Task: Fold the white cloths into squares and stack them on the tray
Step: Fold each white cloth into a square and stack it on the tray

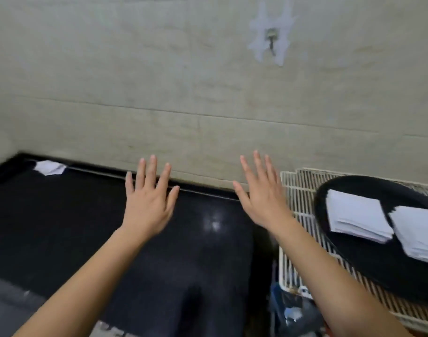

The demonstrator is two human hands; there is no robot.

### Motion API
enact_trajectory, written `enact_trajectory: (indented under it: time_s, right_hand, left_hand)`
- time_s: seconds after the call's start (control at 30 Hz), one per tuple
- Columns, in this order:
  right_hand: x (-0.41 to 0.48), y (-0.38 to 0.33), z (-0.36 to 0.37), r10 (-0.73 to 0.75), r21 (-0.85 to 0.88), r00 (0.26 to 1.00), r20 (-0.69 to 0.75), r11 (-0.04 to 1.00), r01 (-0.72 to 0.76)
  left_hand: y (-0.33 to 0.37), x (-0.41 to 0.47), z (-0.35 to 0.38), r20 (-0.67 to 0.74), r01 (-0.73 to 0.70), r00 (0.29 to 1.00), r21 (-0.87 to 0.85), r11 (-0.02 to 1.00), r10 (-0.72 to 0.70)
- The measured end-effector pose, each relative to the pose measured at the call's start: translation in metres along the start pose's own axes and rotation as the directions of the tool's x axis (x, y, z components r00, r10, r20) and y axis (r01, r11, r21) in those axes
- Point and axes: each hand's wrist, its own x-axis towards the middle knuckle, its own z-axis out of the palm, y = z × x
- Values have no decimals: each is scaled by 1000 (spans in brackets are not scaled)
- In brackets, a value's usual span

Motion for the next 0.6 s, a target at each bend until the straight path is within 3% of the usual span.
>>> enact_trajectory:
  time_s: [0.2, 0.4, 0.6]
  right_hand:
    - [46, -225, 71, -231, 136, 973, 7, 964, 228]
    - [47, -432, 164, -420, 190, 898, 130, 900, 393]
    - [56, -536, 213, -493, 222, 852, 177, 863, 454]
  left_hand:
    - [-209, -86, -52, -63, 257, 966, 104, 961, -252]
    - [-387, -183, -82, -65, 450, 893, 138, 882, -445]
    - [-486, -216, -80, -26, 484, 873, 162, 860, -487]
